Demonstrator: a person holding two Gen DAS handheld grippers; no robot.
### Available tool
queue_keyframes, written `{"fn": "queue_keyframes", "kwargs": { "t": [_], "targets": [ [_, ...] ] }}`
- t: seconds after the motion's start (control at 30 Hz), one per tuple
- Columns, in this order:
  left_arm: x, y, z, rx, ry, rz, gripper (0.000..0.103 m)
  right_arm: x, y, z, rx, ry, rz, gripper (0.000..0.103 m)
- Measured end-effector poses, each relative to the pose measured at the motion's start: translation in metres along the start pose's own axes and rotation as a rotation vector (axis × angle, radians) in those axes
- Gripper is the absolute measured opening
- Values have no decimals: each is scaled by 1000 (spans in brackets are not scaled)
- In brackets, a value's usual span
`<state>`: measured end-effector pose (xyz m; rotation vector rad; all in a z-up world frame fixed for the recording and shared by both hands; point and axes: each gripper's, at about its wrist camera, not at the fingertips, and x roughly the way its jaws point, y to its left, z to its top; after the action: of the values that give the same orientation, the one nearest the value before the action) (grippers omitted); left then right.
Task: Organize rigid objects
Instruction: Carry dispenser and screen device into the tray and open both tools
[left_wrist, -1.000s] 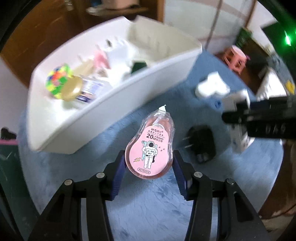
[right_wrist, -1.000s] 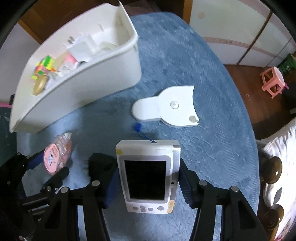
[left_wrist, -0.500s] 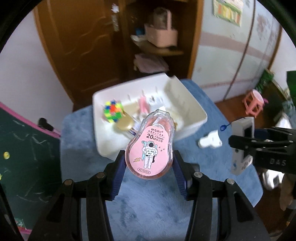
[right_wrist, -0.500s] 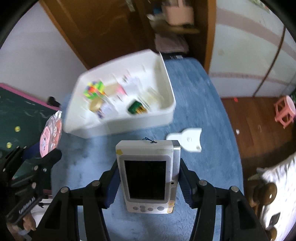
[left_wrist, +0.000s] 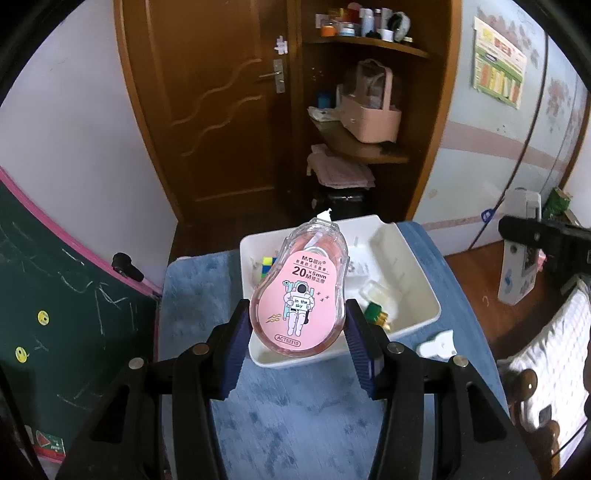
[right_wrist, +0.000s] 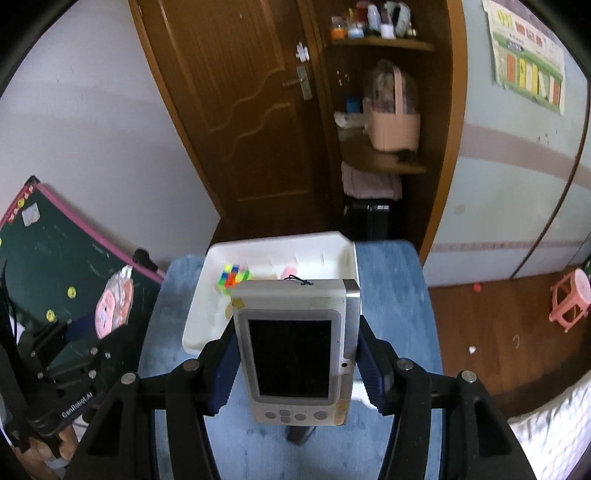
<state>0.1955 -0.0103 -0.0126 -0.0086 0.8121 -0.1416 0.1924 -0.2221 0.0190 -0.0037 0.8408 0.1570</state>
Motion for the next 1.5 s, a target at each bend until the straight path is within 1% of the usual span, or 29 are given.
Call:
{"fn": "queue_keyframes", "kwargs": {
  "t": [0.1,0.23,0.33,0.4,0.43,0.47,0.6,0.7,0.87,1.13,1.2,1.23,1.3,1.33,1.37,1.4,1.43,1.47,1.5],
  "targets": [
    [15,6,6,-9,8,7,53,6,2,19,-4,-9,-12,58],
    [49,15,8,-31,49,4,53,34,4,45,3,12,-27,58],
    [74,17,3,-38,93,3,53,66,5,57,-2,46,-61,58],
    [95,19,-3,-45,134,-4,53,97,4,64,-8,82,-90,58],
    [106,20,-6,-49,153,-9,53,122,3,67,-7,115,-114,58],
    [114,21,-9,-51,168,-8,53,122,3,67,-7,115,-114,58],
    [146,24,-19,-49,222,-13,53,180,-5,68,1,183,-166,58],
    [164,26,-24,-48,245,-17,53,214,-10,66,6,226,-186,58],
    [188,26,-30,-39,276,-17,53,256,-8,61,-6,281,-213,58],
    [211,24,-39,-27,296,0,53,306,-1,47,-41,368,-258,58],
    [216,23,-40,-24,307,10,54,315,1,44,-48,382,-257,58],
    [217,23,-40,-25,313,8,54,319,2,43,-51,390,-254,58],
    [220,23,-40,-41,331,-20,54,323,3,41,-54,408,-243,58],
    [219,24,-39,-52,331,-28,58,324,2,41,-53,411,-236,59],
    [218,24,-39,-59,330,-31,65,324,2,41,-53,410,-230,60],
    [216,24,-39,-67,324,-32,69,322,3,41,-56,397,-236,61],
    [213,25,-38,-76,314,-31,75,320,3,41,-61,386,-242,64],
    [210,26,-37,-84,306,-29,78,317,3,42,-64,369,-240,66],
    [207,26,-37,-92,298,-31,78,312,4,42,-64,353,-232,68]
  ]
}}
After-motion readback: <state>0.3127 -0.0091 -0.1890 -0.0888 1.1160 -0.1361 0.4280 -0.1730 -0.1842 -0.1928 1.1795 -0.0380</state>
